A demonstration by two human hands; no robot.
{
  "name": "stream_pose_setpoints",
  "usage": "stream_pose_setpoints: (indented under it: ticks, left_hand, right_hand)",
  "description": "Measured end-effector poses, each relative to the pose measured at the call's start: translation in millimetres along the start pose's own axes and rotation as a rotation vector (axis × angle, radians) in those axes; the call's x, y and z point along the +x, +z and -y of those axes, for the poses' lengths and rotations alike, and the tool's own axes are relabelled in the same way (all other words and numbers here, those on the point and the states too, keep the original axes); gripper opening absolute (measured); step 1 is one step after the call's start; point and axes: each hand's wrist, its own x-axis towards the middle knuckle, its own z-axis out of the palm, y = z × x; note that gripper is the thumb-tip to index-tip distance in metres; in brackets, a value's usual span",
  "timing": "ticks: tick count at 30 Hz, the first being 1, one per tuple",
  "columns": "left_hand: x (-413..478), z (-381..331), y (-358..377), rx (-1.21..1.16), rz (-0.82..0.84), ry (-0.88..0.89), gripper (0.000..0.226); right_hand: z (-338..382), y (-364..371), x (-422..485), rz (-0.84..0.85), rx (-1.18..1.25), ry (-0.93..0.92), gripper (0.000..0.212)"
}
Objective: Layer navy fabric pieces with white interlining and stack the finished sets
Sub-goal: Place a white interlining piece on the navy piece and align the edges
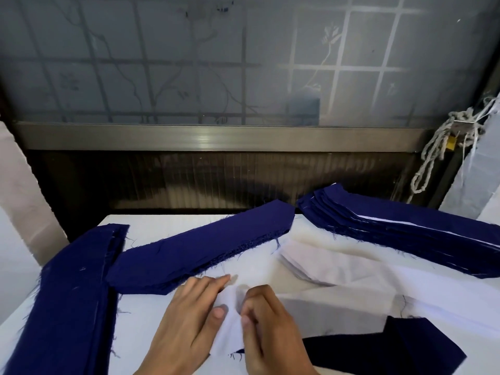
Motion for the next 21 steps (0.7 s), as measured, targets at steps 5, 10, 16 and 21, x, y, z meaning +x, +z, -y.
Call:
stream_pose_setpoints:
  ticks: [5, 10, 16, 21]
  left_hand:
    - [2, -3, -1, 0.065, 0.037, 0.014, 0.03]
    - [-3, -11, -5, -0.024, -0.069, 0.027, 0.024]
    - [-7, -17, -3, -0.142, -0.24, 0.065, 0.011]
    - [-7, -13, -2, -0.262, -0.329, -0.033, 0.02]
  right_hand:
    - [1, 0, 4, 0.078, -0.103, 0.046, 0.003]
    - [6, -4, 8, 0.2, -0.039, 0.105, 0.051]
    - [-2, -6, 11, 0.352, 0.118, 0.213, 0.073]
    - [-17, 0, 4, 0.183, -0.028, 0.166, 0.049]
